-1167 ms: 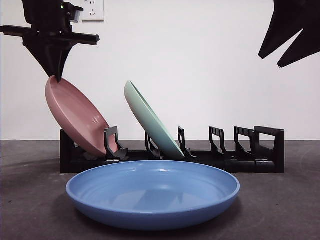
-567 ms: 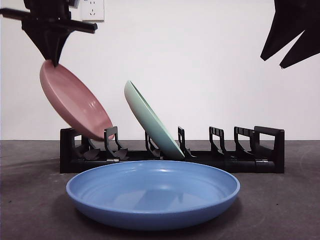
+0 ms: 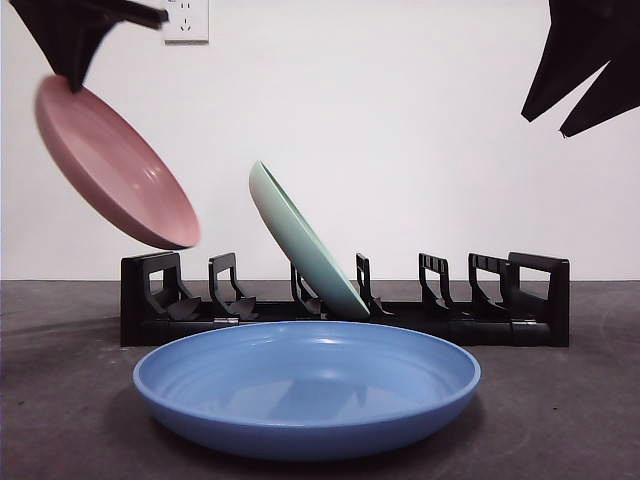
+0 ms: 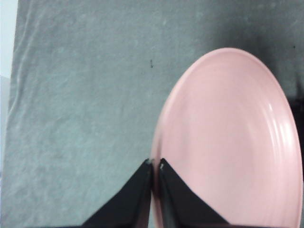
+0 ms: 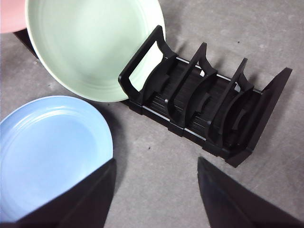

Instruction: Place the plate

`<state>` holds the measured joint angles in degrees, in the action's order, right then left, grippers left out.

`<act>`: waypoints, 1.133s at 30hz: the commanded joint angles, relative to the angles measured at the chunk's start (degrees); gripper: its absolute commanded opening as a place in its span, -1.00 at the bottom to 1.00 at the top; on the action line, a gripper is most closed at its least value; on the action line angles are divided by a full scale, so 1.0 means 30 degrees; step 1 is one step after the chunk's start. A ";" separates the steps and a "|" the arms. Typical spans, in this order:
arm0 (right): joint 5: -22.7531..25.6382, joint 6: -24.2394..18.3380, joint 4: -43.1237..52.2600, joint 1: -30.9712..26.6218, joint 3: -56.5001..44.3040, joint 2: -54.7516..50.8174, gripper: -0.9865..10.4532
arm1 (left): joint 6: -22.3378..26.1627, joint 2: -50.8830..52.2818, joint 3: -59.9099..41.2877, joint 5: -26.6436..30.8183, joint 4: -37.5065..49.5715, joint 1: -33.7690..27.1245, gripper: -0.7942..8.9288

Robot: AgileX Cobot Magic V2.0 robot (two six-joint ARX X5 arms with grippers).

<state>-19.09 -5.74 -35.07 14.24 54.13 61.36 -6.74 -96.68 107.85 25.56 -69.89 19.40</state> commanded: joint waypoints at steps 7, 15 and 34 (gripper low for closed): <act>0.0029 -0.0102 0.0095 0.0095 0.0189 0.0087 -0.37 | 0.0182 0.3300 -0.0233 -0.1311 0.0240 -0.0226 -0.82; 0.0015 -0.0095 0.0087 0.0102 0.0189 0.0087 -0.37 | -0.0270 0.8524 -0.6098 -0.3526 0.2178 -0.0226 -0.82; 0.0022 -0.0102 -0.0350 0.0102 0.0189 0.0087 -0.37 | -0.6630 1.9890 -1.9110 -1.0331 0.4874 -0.0211 -0.82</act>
<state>-19.09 -5.74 -36.38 14.24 54.13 61.36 -22.85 -37.04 50.83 -4.05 -57.08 18.52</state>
